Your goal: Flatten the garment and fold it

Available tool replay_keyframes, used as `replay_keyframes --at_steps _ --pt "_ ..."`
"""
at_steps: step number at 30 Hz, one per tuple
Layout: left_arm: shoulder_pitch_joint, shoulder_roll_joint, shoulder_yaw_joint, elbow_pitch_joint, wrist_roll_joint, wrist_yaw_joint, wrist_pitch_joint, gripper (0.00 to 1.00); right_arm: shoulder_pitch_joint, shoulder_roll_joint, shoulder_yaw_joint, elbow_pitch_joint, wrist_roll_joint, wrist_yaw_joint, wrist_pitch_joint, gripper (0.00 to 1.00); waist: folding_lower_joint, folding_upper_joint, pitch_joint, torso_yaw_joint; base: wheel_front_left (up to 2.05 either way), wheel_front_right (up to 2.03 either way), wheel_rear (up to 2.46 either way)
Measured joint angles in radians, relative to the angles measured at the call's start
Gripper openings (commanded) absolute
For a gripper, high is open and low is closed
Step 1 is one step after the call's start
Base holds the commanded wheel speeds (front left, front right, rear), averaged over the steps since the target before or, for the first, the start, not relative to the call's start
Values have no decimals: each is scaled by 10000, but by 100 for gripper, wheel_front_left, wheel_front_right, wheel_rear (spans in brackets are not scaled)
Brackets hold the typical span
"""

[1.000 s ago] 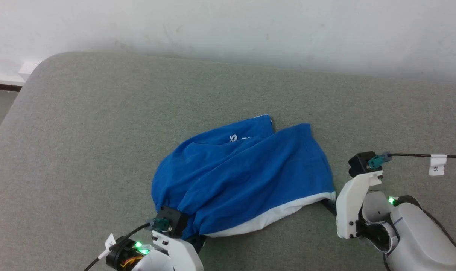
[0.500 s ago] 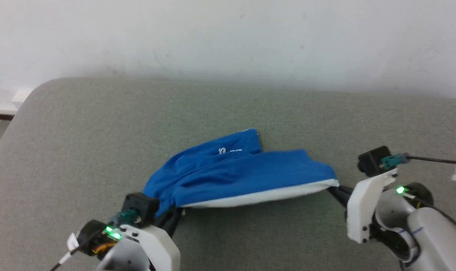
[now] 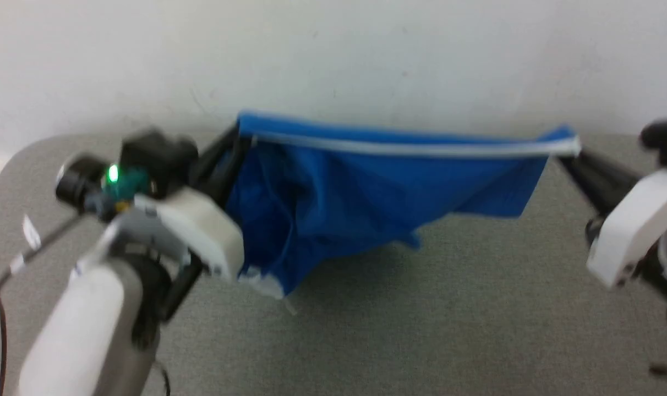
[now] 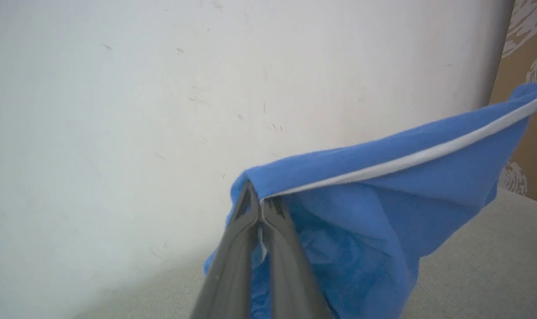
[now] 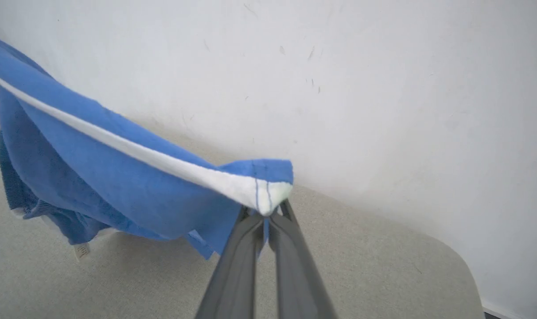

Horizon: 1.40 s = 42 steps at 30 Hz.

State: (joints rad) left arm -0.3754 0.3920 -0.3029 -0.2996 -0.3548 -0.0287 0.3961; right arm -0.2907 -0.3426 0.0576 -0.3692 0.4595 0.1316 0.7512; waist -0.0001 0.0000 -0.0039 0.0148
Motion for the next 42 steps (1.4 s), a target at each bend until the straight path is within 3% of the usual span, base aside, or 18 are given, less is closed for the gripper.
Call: replay_keyframes --at_steps 4,7,14,20,26,32,37,42 --pt "-2011 -481 44 1509 -219 -236 -42 0 -1778 61 -247 520 54 0 136 0 1 0 440 -88 0 0 0" --pt "-3573 -825 67 3033 -217 -326 -416 0 -3260 134 -221 1632 150 0 -142 0 2 0 863 -176 0 0 0" --pt "-7037 -1496 230 6474 389 -328 -2575 0 -6675 523 86 4376 -82 2 -2596 0 4 0 2030 -438 0 0 0" --pt "-8457 -1772 211 9102 752 -230 -4265 0 -7961 963 796 6286 -328 0 -4709 0 5 0 2953 -716 0 0 0" --pt "-8340 -2182 190 11465 679 -221 -5413 0 -7741 1381 1931 8318 -165 0 -6027 0 4 -1 3566 -952 0 0 0" --pt "-7125 -2748 157 13056 291 -397 -6042 0 -6359 1461 2784 9572 435 0 -6813 0 2 0 3677 -924 0 0 0" --pt "-5649 -3099 96 13447 -84 -520 -6337 0 -4789 1212 3302 9338 782 -2 -7350 0 0 1 3360 -779 0 0 0" --pt "-3760 -3202 50 12991 -286 -600 -6449 0 -2658 468 3486 7948 769 -2 -7515 0 -1 1 2766 -726 0 0 0"
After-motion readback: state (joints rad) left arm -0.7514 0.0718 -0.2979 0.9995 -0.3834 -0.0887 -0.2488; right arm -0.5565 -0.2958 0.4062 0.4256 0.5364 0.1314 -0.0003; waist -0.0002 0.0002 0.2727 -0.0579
